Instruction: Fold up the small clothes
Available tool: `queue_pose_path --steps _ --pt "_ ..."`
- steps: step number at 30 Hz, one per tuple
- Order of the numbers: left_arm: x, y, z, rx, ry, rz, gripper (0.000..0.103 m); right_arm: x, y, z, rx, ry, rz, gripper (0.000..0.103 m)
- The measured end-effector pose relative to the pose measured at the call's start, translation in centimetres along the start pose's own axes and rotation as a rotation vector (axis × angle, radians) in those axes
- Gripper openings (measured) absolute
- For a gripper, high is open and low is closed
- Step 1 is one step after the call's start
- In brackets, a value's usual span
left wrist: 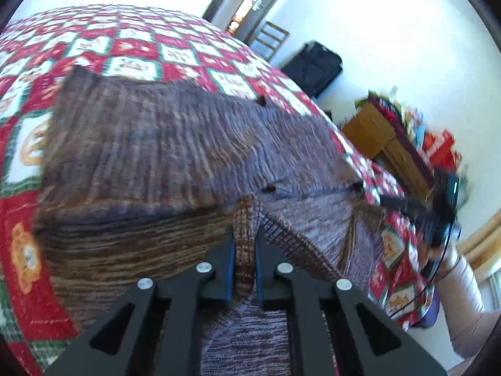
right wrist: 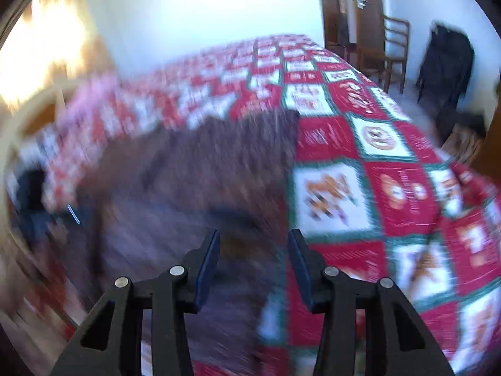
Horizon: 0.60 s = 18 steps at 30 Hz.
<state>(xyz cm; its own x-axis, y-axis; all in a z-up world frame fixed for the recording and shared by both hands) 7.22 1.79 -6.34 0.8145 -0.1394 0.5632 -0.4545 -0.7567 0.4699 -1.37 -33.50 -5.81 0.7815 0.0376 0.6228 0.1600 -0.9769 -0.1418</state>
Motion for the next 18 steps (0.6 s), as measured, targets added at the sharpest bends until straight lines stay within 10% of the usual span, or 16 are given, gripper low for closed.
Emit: queue_pose_path --steps 8,18 --pt "-0.1 -2.8 -3.0 0.040 0.085 -0.142 0.010 -1.0 -4.5 2.3 -0.012 -0.065 -0.286 0.047" --pt "-1.2 -3.2 -1.0 0.088 0.024 -0.132 0.011 1.3 -4.1 5.1 0.192 -0.105 -0.164 0.046"
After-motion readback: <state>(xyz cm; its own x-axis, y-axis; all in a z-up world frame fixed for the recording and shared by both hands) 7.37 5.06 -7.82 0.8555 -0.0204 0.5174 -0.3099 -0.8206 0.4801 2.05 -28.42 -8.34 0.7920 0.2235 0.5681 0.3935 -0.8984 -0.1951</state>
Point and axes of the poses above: each gripper's, at about its wrist camera, not at the fingertips, and z roughly the way its jaws point, y to its right, x to its top, the point moved 3 cm from there along z, roughly the way its jaws point, and after that the axes turned 4 degrees about x, right-handed, at the moved point
